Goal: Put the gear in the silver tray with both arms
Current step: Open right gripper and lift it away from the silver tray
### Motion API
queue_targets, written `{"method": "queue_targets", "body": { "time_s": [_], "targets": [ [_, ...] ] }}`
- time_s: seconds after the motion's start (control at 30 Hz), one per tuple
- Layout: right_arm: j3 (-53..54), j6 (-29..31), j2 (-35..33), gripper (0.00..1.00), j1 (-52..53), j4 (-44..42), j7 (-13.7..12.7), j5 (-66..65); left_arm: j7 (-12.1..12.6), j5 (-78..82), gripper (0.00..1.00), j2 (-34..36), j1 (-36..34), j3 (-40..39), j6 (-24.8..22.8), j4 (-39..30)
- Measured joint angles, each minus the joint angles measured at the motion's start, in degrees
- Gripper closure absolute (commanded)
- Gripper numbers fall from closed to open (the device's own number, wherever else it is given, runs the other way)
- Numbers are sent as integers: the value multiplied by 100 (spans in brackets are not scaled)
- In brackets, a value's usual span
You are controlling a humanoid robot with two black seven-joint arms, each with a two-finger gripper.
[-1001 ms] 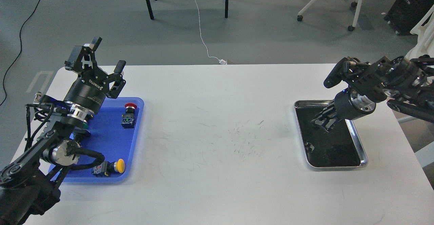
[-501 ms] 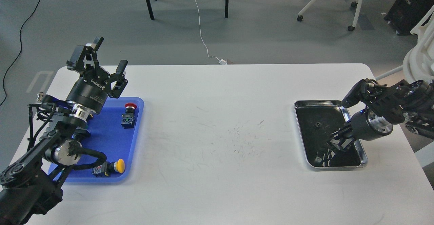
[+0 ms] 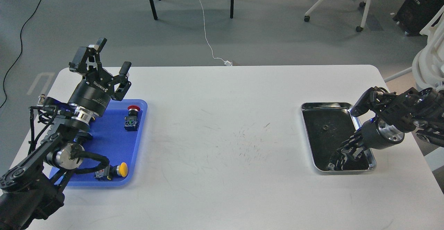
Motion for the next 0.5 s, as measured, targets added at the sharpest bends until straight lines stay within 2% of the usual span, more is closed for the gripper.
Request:
{"method": "queue_targets", "body": {
  "time_s": [0.03, 0.07, 0.27, 0.37, 0.5],
  "targets": [
    [11, 0, -4, 7, -2, 0, 0, 0, 0, 0, 2, 1, 4, -1, 0, 0],
    [42, -3, -14, 4, -3, 0, 1, 7, 0, 0, 2, 2, 5, -2, 0, 0],
    [876, -18, -141, 3, -65, 13, 0, 412, 0, 0, 2, 11, 8, -6, 1, 0],
    [1435, -26, -155, 3, -215, 6, -1, 1453, 0, 0, 2, -9, 10, 2, 1, 0],
    [1946, -35, -154, 3, -447, -4, -1, 3708, 0, 14, 2, -102, 33, 24, 13, 0]
  ]
}}
